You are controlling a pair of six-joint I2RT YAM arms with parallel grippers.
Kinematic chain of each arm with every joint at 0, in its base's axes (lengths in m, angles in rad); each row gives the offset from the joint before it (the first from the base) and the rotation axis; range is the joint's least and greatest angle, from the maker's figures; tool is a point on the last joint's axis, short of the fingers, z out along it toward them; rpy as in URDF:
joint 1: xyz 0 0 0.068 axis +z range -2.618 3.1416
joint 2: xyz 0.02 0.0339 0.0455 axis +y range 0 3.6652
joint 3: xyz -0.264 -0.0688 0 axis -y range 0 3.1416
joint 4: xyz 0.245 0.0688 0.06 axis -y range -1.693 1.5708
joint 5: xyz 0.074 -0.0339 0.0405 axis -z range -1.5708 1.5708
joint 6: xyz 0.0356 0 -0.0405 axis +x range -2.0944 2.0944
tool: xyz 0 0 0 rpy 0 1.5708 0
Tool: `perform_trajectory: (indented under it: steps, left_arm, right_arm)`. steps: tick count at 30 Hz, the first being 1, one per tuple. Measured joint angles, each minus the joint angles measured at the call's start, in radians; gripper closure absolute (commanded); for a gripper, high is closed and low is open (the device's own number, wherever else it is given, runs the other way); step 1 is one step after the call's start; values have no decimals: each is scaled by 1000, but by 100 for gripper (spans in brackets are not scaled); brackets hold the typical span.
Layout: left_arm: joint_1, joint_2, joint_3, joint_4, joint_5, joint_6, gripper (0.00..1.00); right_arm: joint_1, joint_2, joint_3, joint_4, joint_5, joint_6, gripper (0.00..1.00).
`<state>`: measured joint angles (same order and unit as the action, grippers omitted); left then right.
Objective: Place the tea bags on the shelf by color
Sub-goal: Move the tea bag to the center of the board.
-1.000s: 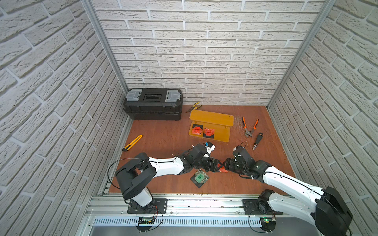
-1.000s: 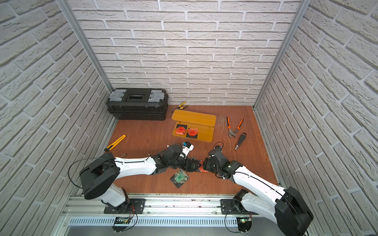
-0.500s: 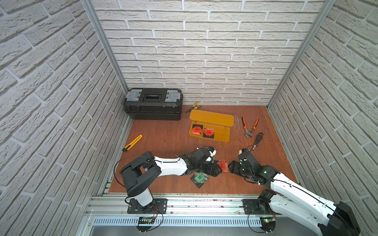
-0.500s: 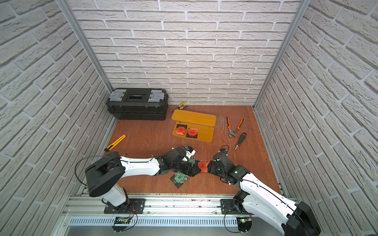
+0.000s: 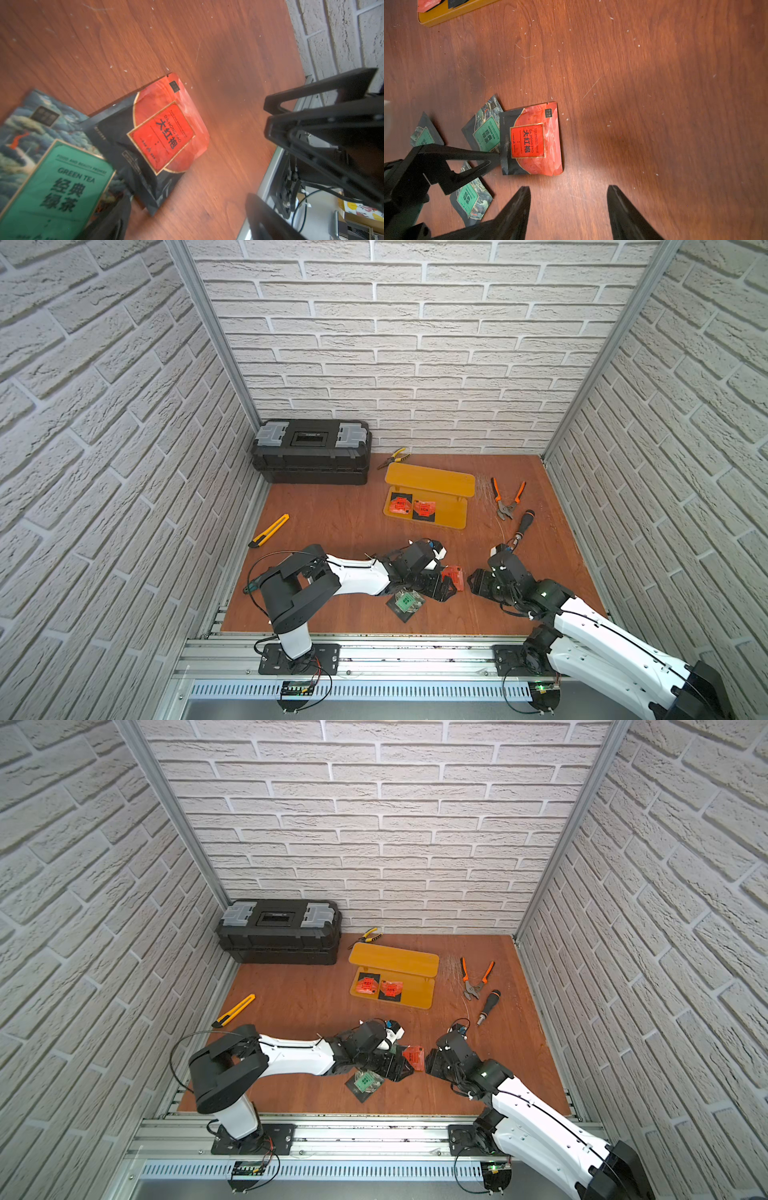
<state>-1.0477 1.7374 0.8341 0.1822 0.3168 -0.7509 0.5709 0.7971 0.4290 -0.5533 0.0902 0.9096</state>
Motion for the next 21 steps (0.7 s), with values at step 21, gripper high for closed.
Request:
perform_trajectory:
  steps: [21]
  left_arm:
    - [-21, 89, 105, 13, 48, 0, 9]
  right_arm:
    - [-38, -43, -53, -13, -12, 0, 37]
